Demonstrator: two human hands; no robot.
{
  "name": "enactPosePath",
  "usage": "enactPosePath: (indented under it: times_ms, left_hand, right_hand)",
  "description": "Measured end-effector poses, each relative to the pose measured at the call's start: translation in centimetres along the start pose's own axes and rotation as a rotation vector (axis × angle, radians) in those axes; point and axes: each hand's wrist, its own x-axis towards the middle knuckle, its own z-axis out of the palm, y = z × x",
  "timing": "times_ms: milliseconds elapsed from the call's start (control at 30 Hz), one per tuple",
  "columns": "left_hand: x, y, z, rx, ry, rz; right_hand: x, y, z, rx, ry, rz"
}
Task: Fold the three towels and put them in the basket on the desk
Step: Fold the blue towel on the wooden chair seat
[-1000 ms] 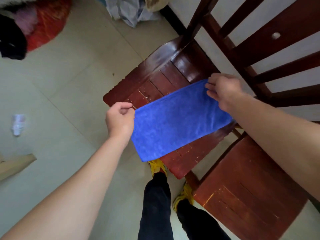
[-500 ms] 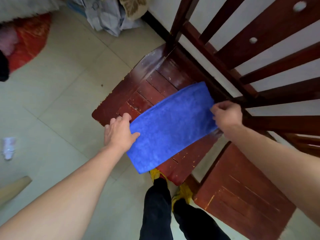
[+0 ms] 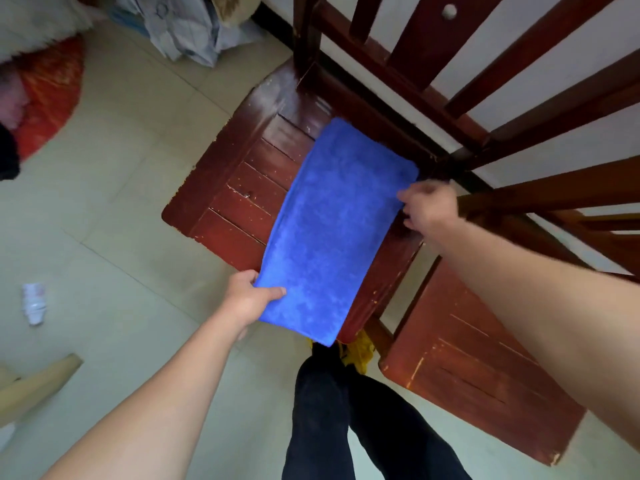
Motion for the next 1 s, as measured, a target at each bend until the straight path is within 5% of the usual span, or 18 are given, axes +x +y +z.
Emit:
enactPosePath:
  times_ms: [200, 367, 633, 800, 1000]
  left_hand:
    - [-3.9, -1.2, 0.1, -0.358, -0.155, -0.182]
    - [-5.3, -1.9, -0.6, -0.428, -0.287, -0.213]
    - [-5.1, -4.7, -1.7, -0.164, -0.111, -0.228]
    - [-8.0, -2.1, -2.8, -0.102, -0.039, -0.084]
    - [-8.5, 5.5, -3.7, -0.231, -0.184, 0.017]
  right_hand:
    - [-11.1, 9.6, 1.7, -0.094, -0.454, 0.374]
    - [-14.4, 14.2, 2.9, 0.189, -0.640, 0.550]
    - [-17.0, 15.5, 3.0, 0.327, -0.287, 0.459]
    - [-19.9, 12.3, 2.2, 0.404, -0.058, 0.401]
    - [-18.9, 6.2, -0.6, 0.709, -0.153, 0.437]
